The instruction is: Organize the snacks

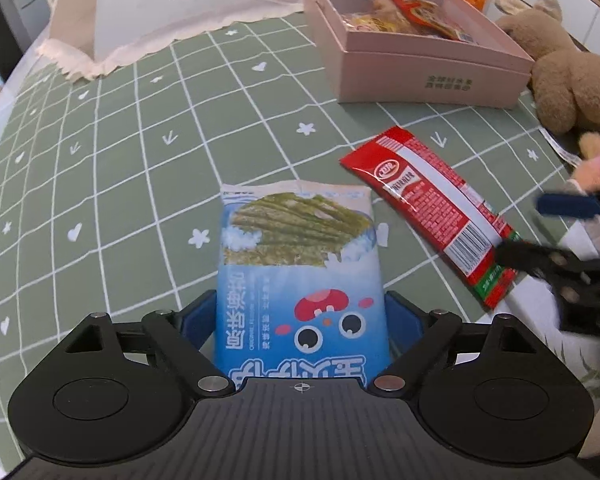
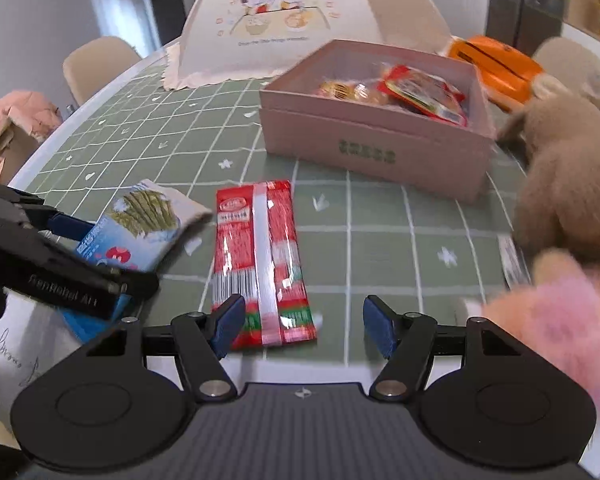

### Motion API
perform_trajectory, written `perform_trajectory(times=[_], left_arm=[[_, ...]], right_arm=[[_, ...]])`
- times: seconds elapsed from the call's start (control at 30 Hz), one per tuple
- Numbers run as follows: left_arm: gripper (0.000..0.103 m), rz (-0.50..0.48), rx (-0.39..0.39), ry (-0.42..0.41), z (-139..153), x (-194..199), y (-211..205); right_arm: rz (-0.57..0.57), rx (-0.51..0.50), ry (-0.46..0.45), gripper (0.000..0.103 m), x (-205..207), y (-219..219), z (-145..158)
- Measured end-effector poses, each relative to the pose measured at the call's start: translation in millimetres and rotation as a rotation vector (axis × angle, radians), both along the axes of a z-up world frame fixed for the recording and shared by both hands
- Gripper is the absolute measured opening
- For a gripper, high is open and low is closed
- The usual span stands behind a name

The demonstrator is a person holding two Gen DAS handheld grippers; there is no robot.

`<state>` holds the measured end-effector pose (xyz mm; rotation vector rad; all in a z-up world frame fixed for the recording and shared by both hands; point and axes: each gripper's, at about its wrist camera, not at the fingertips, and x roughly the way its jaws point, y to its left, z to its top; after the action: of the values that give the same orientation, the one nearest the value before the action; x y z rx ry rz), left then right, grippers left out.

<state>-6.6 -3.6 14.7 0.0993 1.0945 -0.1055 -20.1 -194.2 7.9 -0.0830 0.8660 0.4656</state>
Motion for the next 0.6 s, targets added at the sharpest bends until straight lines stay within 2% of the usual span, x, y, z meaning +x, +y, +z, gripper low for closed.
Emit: perform_trajectory(times=[0.1, 0.2, 0.3, 0.33, 0.37, 0.43, 0.53, 0.6], left_arm=[[0.089, -0.01, -0.002, 0.006, 0.4, 4.2, 3.3], [0.088, 0.004, -0.037, 0.016, 2.5, 4.1, 9.9], [0.088, -0.001, -0.072, 0.028, 4.3, 0.8, 16.9], [0.088, -0.008, -0.081, 0.032, 4.9, -0.1, 19.2], [0.088, -0.012, -0.092, 0.035, 5.4, -1.0, 21.6], [0.088, -0.017, -0.119, 0.039, 6.7, -2.1, 26.0], [0.087, -0.027, -0.165, 0.045, 8.2, -3.8, 32.1], [0.086, -0.037, -0.227, 0.041, 18.9, -7.7, 35.2]], right_arm=[[0.021, 0.007, 0.026, 0.066, 19.7, 16.4, -4.0], [0.036, 0.014, 0.039, 0.07, 30.3, 32.9, -5.5], [0.062, -0.051, 0.022, 0.069, 27.1, 51.0, -5.2], [0.064, -0.076, 0.016, 0.063, 24.7, 55.7, -4.9], [0.069, -0.095, 0.013, 0.052, 21.0, 58.7, -3.4], [0.083, -0.098, 0.029, 0.046, 13.3, 57.8, 2.6], [0.069, -0.097, 0.028, 0.045, 0.1, 47.5, 16.3], [0.039, -0.094, 0.009, 0.045, -10.6, 33.8, 32.9]])
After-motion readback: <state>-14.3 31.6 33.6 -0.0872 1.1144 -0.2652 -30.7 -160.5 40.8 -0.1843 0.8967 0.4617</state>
